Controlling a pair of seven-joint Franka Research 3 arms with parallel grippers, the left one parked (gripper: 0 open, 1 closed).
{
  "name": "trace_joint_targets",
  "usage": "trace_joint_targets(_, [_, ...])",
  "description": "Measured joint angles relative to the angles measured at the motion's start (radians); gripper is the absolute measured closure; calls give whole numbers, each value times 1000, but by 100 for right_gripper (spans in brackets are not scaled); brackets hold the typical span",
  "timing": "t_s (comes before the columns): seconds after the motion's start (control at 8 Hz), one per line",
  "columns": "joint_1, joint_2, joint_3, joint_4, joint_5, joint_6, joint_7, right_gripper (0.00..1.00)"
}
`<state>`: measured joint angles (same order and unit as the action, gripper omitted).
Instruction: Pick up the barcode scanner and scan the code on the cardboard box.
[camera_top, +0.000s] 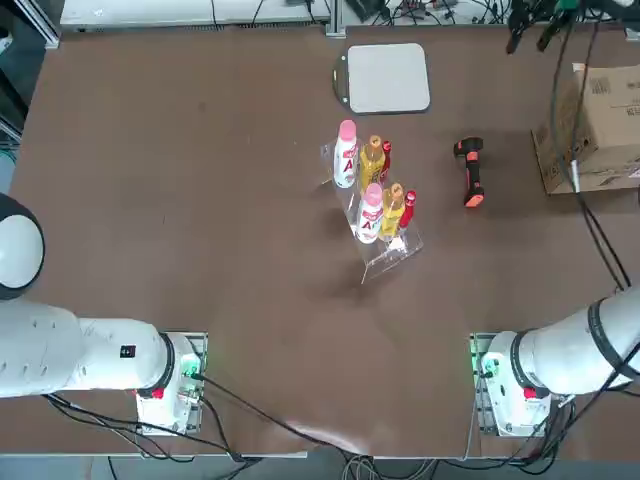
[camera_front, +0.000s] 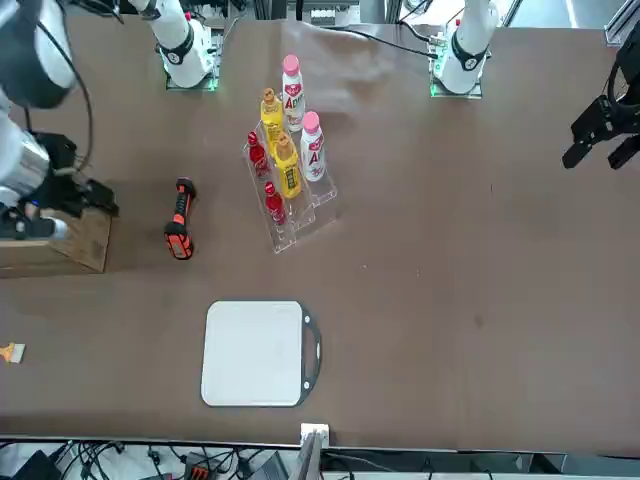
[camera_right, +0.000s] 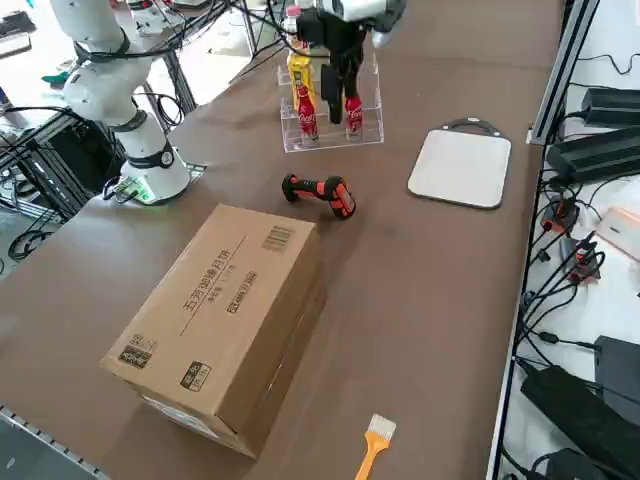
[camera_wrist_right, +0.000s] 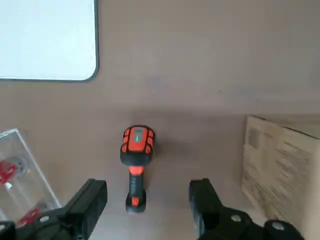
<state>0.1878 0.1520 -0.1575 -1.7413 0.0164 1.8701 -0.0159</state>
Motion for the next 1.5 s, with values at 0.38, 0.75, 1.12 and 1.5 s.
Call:
trace_joint_targets(0.38, [37, -30, 1, -308, 0, 330, 0, 0])
trace_joint_targets(0.75, [86, -16, 1, -493, 0, 545, 6, 0])
trace_joint_targets(1.12, [128, 72, 1, -525, -1, 658, 17, 0])
trace_joint_targets(1.5, [125, 78, -6, -533, -1, 670, 17, 0])
